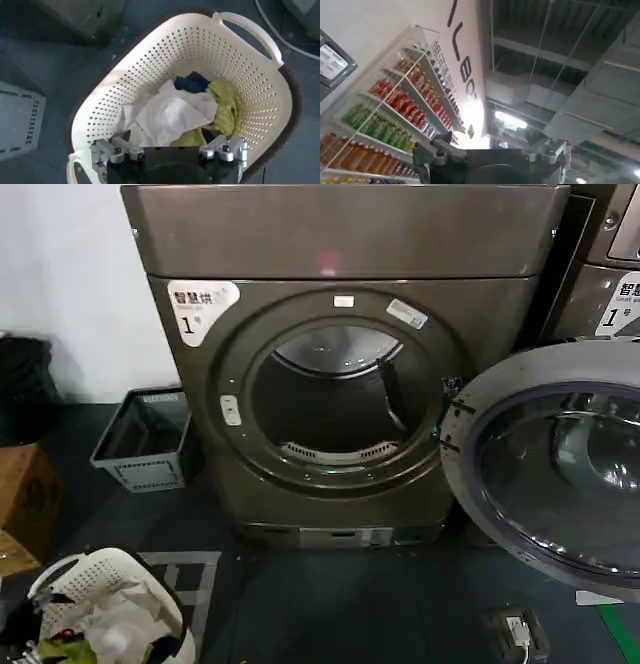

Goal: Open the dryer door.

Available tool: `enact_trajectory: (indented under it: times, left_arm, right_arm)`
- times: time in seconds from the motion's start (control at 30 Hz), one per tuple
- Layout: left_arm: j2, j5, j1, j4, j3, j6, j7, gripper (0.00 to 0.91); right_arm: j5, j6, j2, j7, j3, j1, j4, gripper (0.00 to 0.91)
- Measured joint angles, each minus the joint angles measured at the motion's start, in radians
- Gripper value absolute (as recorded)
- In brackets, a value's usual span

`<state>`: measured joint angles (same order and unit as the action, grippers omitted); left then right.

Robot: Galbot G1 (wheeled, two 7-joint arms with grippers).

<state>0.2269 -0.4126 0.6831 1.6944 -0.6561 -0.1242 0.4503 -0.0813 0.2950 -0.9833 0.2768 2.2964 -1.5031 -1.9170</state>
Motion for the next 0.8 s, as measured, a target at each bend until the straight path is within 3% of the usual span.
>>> enact_trajectory:
  times: [0.8]
  left_arm:
    - [-0.002, -0.021, 0.001, 0.002, 0.008, 0.036, -0.016, 0.907]
  right_arm:
    - [0.001, -0.002, 0.005, 0.003, -0.002, 0.002, 0.003, 0.907]
